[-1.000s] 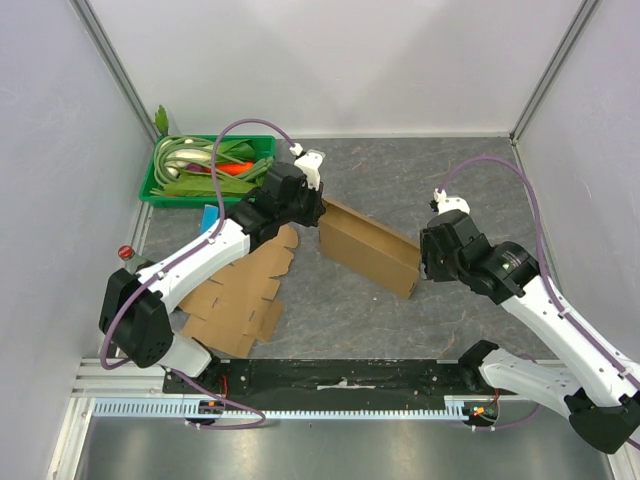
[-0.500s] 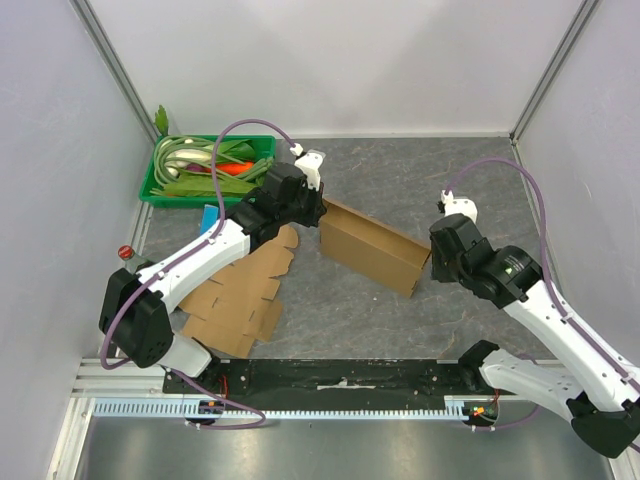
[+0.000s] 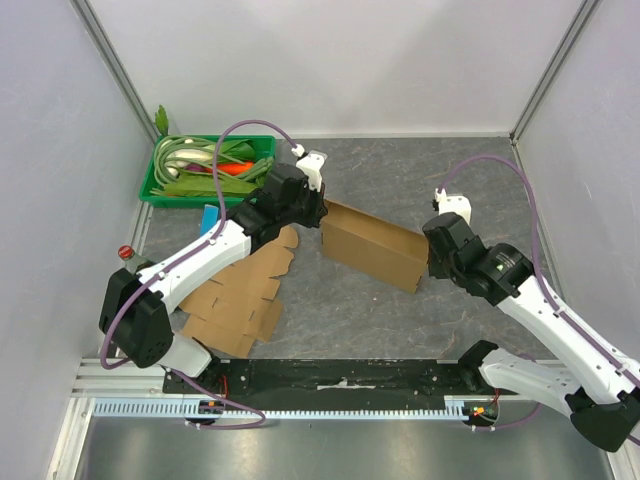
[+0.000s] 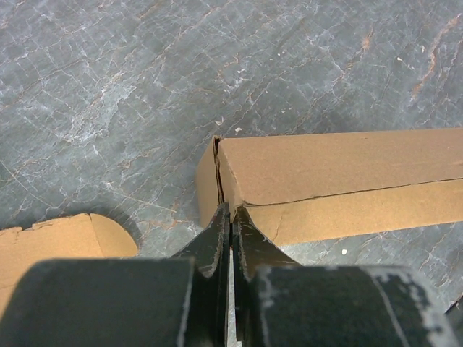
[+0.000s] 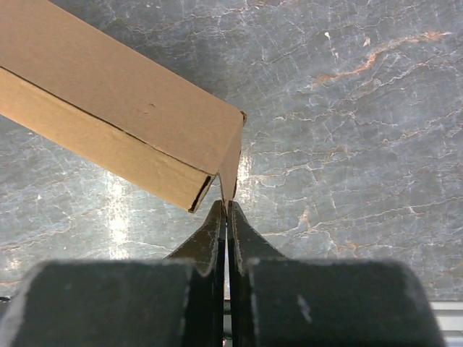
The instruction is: Fold the paper box
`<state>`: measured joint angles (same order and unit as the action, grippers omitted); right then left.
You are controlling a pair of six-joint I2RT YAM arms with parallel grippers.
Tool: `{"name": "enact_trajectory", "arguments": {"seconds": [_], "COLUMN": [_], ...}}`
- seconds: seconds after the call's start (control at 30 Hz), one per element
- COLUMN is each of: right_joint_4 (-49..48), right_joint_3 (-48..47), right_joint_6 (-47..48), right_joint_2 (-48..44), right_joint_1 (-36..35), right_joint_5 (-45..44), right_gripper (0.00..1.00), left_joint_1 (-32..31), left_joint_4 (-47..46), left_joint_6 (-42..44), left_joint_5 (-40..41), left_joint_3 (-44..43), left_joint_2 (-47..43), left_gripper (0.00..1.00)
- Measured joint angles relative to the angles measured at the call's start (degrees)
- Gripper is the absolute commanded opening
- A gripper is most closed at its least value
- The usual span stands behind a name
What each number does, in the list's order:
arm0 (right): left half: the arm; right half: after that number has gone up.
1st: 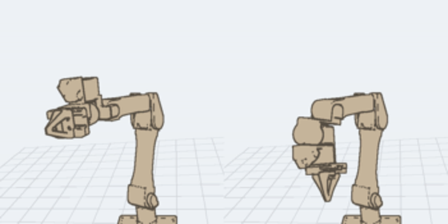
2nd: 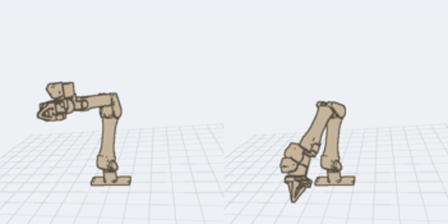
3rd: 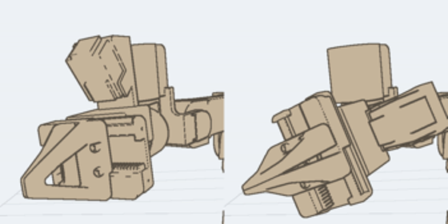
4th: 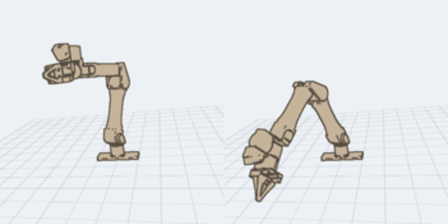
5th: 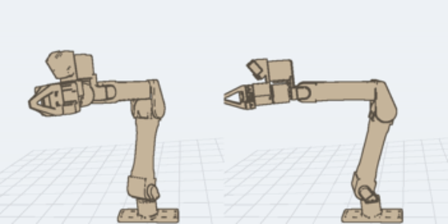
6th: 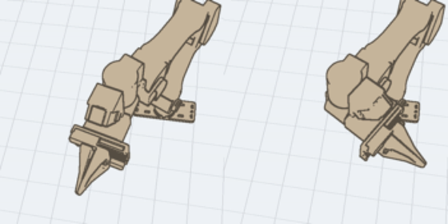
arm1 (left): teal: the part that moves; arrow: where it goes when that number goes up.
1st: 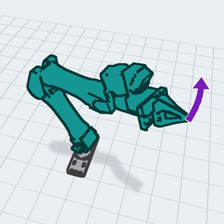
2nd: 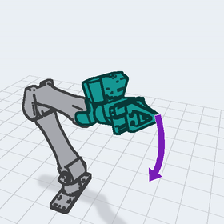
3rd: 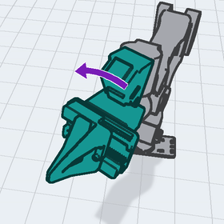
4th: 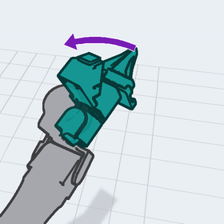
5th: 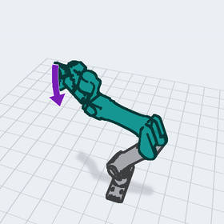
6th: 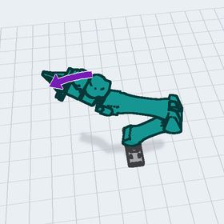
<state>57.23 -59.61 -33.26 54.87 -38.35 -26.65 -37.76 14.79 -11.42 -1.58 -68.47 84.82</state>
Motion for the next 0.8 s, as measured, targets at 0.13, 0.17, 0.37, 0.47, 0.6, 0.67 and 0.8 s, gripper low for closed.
{"name": "enact_trajectory", "arguments": {"seconds": [0.13,0.17,0.37,0.47,0.6,0.67,0.8], "right_joint_4": [0.8,1.1,1.4,0.9,0.1,-0.3,-1.4], "right_joint_3": [-2.3,-3.3,-7.1,-6.6,-4.8,-4.2,-3.4], "right_joint_6": [-1.1,-1.7,-5.8,-7.5,-9.8,-11.2,-14.0], "right_joint_2": [0.9,1.1,1.2,0.6,-1.8,-3.1,-5.4], "right_joint_1": [0.0,0.0,0.0,0.2,0.2,0.2,0.3], "right_joint_5": [1.3,1.6,4.9,5.9,7.0,7.7,8.6], "right_gripper": [0.0,0.0,0.0,0.0,0.0,0.0,0.0], "left_joint_1": [-0.1,-0.2,-0.4,-0.8,-1.0,-1.0,-1.0], "left_joint_4": [-0.6,-0.9,-2.1,-2.9,-3.0,-3.2,-3.4], "left_joint_6": [0.0,0.0,0.0,-0.1,-0.1,-0.2,-0.4], "left_joint_5": [0.3,0.6,2.2,3.0,3.1,3.2,3.7], "left_joint_3": [0.5,0.6,2.0,2.9,3.6,3.9,4.3], "left_joint_2": [-0.1,-0.2,-0.9,-1.5,-2.3,-2.5,-2.7], "left_gripper": [0.02,0.02,0.02,0.02,0.02,0.02,0.02]}}
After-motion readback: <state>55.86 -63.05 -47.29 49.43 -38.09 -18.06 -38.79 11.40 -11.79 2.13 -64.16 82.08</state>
